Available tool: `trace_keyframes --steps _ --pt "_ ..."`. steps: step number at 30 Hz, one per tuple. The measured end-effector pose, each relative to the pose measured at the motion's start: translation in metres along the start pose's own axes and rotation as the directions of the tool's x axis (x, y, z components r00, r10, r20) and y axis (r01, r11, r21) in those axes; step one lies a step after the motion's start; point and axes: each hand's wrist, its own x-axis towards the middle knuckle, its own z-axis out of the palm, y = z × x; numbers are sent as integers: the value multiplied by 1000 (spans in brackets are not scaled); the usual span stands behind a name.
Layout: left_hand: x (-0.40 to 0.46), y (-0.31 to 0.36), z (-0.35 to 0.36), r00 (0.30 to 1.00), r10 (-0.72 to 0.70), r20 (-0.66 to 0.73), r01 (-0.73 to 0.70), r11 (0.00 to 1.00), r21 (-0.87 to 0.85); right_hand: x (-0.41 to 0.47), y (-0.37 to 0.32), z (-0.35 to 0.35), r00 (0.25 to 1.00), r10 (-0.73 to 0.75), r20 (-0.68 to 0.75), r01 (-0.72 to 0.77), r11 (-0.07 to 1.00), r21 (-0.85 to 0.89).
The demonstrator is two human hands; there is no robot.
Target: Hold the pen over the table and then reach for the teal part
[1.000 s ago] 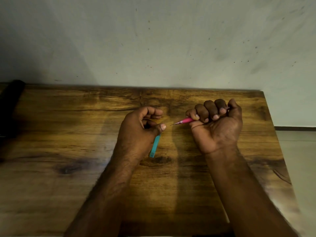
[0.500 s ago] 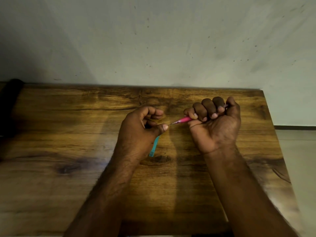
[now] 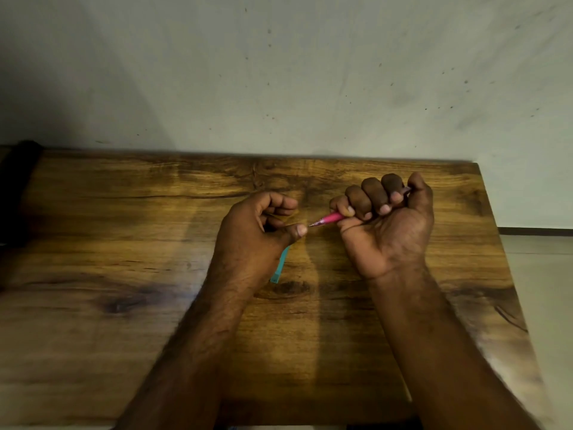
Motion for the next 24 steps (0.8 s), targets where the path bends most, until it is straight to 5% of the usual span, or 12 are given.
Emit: trace_keyframes --steps 24 --pt "3 0 -10 998 21 -55 -21 1000 -15 2 -4 -2 998 -33 -55 32 999 -11"
